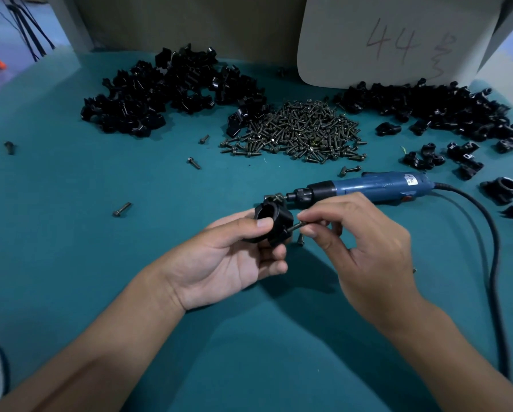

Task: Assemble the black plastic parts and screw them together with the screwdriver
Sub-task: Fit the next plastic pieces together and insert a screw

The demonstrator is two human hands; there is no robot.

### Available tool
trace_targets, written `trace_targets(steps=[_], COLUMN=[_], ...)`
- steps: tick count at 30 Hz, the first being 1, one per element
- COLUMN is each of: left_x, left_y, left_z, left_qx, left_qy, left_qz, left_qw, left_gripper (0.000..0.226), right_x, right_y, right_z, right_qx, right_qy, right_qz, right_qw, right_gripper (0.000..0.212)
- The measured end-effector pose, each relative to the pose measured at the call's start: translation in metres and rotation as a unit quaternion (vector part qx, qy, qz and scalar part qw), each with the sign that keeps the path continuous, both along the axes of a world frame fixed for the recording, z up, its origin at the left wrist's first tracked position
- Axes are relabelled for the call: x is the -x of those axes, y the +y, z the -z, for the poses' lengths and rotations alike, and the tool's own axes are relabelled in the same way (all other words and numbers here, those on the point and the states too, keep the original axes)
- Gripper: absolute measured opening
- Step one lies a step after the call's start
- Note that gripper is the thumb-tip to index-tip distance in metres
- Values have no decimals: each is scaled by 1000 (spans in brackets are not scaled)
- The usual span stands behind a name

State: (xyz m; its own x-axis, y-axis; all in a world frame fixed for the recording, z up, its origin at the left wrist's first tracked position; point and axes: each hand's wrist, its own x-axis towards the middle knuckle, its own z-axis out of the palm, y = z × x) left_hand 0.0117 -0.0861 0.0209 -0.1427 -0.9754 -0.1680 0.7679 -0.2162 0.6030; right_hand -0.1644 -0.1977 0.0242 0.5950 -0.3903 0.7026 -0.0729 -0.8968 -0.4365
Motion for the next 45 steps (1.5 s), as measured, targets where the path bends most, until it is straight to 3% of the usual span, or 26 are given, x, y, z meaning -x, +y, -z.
trace_targets(steps=[9, 20, 30, 35, 38, 45], left_x=[1, 0, 9, 9, 10, 11], left_y=[2, 2, -2, -3, -4, -2], left_z=[0, 2, 2, 3, 2, 0], left_qx=[1, 16, 17, -17, -24, 0], left_qy=[-14, -49, -119, -125, -104, -110], left_qz=[-15, -12, -31, -58, -73, -67], left_qw=[1000, 999, 992, 990, 992, 992], left_gripper=[62, 38, 24, 34, 33, 26], right_x=[0, -1, -2, 4, 7, 5], right_y=[-1, 3, 10, 6, 0, 3], right_z=[-1, 0, -1, -9, -13, -12], right_qx=[3, -6, 2, -58, -31, 18], right_qy=[14, 40, 166, 207, 258, 271], right_qz=[-11, 7, 81, 47, 9, 8], right_qw=[1000, 999, 983, 975, 966, 962], right_gripper=[13, 28, 49, 33, 21, 24])
